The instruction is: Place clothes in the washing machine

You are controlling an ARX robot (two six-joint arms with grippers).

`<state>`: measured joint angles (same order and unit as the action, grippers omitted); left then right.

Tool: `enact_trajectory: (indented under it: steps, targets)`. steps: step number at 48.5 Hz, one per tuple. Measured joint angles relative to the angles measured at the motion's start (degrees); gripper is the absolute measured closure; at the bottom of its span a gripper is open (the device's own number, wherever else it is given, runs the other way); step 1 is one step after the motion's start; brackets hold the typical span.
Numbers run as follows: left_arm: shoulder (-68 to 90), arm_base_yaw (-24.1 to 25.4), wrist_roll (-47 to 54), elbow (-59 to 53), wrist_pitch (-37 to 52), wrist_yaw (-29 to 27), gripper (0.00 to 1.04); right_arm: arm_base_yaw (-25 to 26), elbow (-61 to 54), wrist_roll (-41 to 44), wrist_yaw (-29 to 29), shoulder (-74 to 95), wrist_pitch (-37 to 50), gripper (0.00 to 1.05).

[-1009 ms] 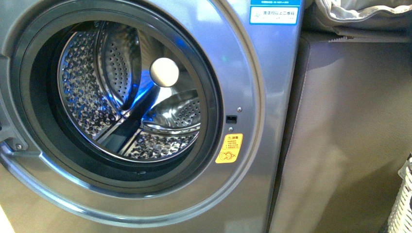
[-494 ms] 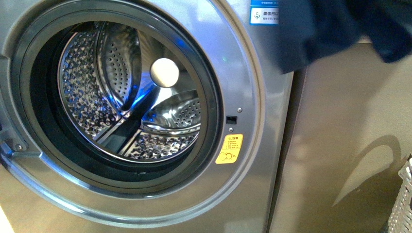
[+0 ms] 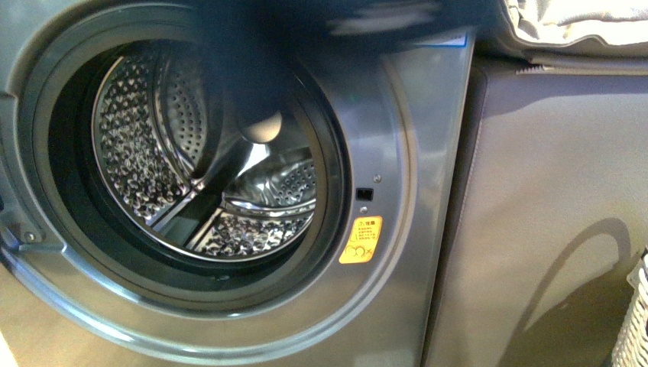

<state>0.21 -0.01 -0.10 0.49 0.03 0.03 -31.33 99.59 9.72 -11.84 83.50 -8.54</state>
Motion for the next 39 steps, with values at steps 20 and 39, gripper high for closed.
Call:
enact_trajectory:
  steps: [20,39]
  targets:
    - [0.00,0.00,0.00,0.00,0.00,0.00,0.07,-0.07,-0.24,-0.31,-1.33,0.20,0.68,0.97]
    - [0.00,0.00,0.00,0.00,0.00,0.00,0.07,-0.09,-0.24,-0.50,-1.40,0.20,0.68,0.97]
